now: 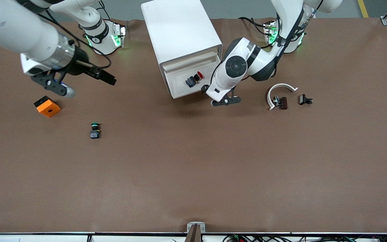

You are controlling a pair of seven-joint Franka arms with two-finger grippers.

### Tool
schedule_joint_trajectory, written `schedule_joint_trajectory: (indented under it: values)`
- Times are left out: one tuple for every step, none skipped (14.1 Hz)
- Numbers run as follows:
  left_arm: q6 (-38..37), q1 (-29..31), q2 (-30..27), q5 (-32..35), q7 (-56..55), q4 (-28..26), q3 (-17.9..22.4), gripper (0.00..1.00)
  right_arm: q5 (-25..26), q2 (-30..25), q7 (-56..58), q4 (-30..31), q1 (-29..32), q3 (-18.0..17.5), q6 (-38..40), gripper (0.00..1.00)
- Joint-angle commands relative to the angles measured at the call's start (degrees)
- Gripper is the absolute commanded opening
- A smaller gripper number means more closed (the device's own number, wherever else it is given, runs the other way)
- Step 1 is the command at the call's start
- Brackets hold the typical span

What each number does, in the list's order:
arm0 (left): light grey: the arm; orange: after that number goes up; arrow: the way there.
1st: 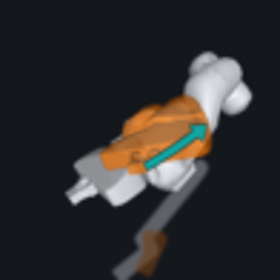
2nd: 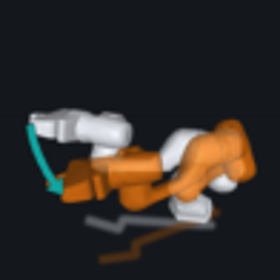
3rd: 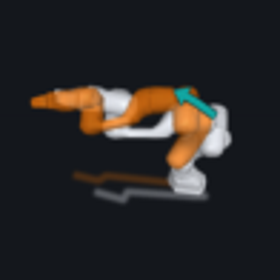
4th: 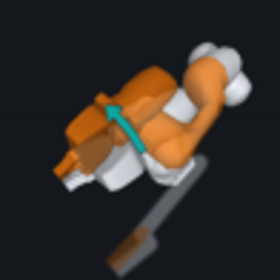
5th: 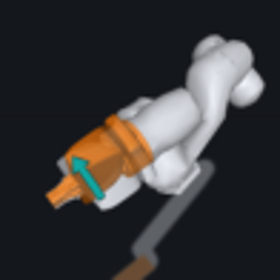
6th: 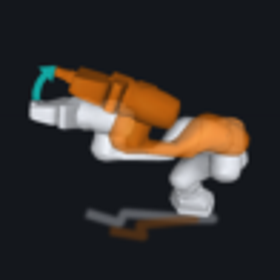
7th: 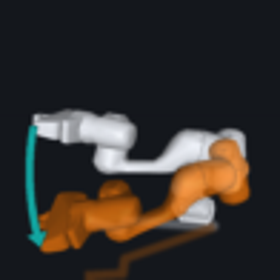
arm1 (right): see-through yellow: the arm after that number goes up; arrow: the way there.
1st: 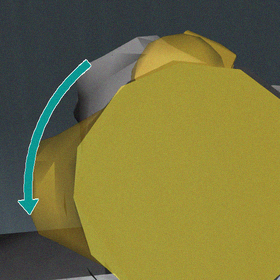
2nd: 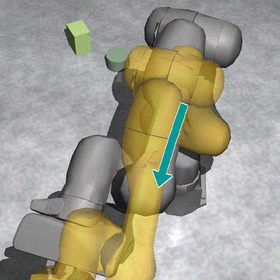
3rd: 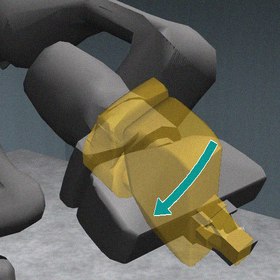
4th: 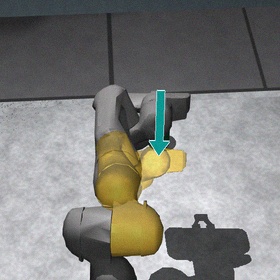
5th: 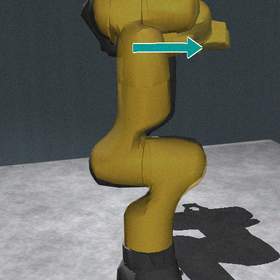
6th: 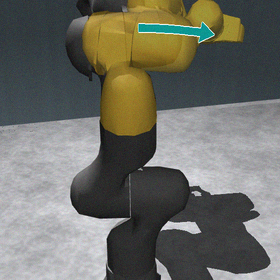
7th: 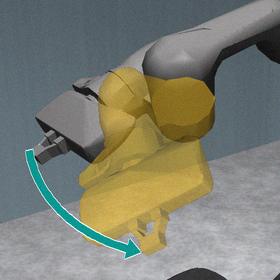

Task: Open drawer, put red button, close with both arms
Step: 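Push the drawer closed with the left gripper while the right gripper returns to rest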

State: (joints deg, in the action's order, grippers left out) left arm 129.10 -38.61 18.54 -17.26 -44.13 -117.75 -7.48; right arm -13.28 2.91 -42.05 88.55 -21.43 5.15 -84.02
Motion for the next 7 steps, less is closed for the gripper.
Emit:
schedule_joint_trajectory:
  values:
    - [0.89, 0.11, -1.58, 0.73, -3.58, -1.7, -3.58, 1.0, 5.44, -3.61, 8.18, 3.83, 2.17, -1.1, -0.8, 1.0]
    - [0.89, 0.11, -1.49, 0.73, -4.46, -1.78, -4.64, 1.0, 5.98, -4.22, 11.26, 4.0, 3.66, -1.1, -0.88, 1.0]
    - [0.89, 0.11, -1.49, 0.73, -5.43, -1.78, -5.78, 1.0, 6.07, -4.31, 15.38, 4.0, 5.85, -1.1, -0.8, 1.0]
    - [0.89, 0.11, -1.49, 0.73, -6.31, -1.78, -7.01, 1.0, 6.07, -4.4, 19.33, 3.92, 7.87, -1.1, -0.8, 1.0]
    - [0.89, 0.02, -1.4, 0.73, -7.19, -1.78, -8.07, 1.0, 6.07, -4.4, 23.38, 3.92, 10.24, -1.1, -0.88, 1.0]
    - [0.89, 0.11, -1.32, 0.73, -8.5, -1.78, -9.38, 1.0, 6.07, -4.32, 26.63, 3.92, 12.0, -1.1, -1.06, 1.0]
    - [0.89, 0.11, -1.32, 0.73, -9.21, -1.78, -10.09, 1.0, 6.16, -4.23, 29.36, 3.92, 13.41, -1.1, -1.41, 1.0]
